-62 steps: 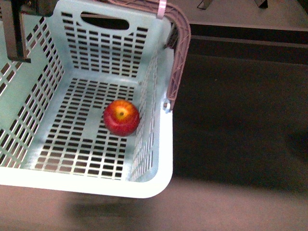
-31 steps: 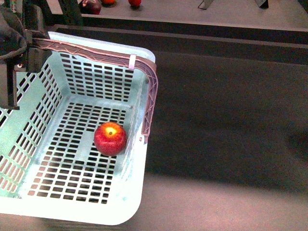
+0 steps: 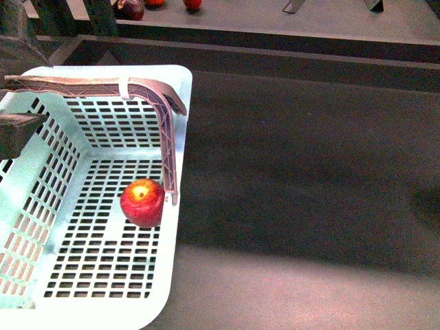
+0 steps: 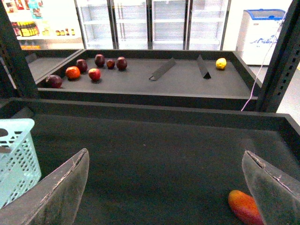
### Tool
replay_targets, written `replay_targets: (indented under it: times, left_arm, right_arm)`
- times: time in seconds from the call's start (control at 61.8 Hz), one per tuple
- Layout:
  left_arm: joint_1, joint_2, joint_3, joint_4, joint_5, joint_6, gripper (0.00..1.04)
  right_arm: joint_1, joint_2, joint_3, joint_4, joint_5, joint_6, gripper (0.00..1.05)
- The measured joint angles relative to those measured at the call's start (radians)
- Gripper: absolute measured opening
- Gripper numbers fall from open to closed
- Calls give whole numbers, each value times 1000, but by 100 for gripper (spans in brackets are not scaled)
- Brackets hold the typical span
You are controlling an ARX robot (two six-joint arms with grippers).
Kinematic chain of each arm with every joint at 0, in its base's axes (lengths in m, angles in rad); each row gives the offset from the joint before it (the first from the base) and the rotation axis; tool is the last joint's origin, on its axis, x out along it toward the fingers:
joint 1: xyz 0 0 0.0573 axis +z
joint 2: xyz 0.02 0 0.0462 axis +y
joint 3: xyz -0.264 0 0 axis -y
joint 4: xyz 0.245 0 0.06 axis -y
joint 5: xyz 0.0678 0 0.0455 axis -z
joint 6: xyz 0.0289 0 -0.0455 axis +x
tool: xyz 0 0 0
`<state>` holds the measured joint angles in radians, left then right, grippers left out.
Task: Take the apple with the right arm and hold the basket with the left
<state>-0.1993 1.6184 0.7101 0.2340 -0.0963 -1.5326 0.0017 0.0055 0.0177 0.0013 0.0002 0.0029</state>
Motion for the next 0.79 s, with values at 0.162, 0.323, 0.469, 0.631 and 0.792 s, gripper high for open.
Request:
replay_targets:
  times: [0.162, 0.323, 0.469, 0.631, 0.792]
  left_arm:
    - [-7, -92, -12, -51, -17, 12, 89]
    - [-42, -230, -37, -109, -116, -14, 98]
    - [-143, -388, -37, -248, -275, -97, 98]
    - [-169, -417, -37, -267, -293, -134, 98]
    - [-151, -422, -146, 36, -244, 137, 87]
  right_arm:
    - [0, 0, 0, 0, 0, 0, 96]
    - [0, 0, 0, 0, 0, 0, 96]
    - [0, 0, 0, 0, 0, 0, 96]
    - [0, 0, 0, 0, 0, 0, 96]
    - [0, 0, 0, 0, 0, 0, 96]
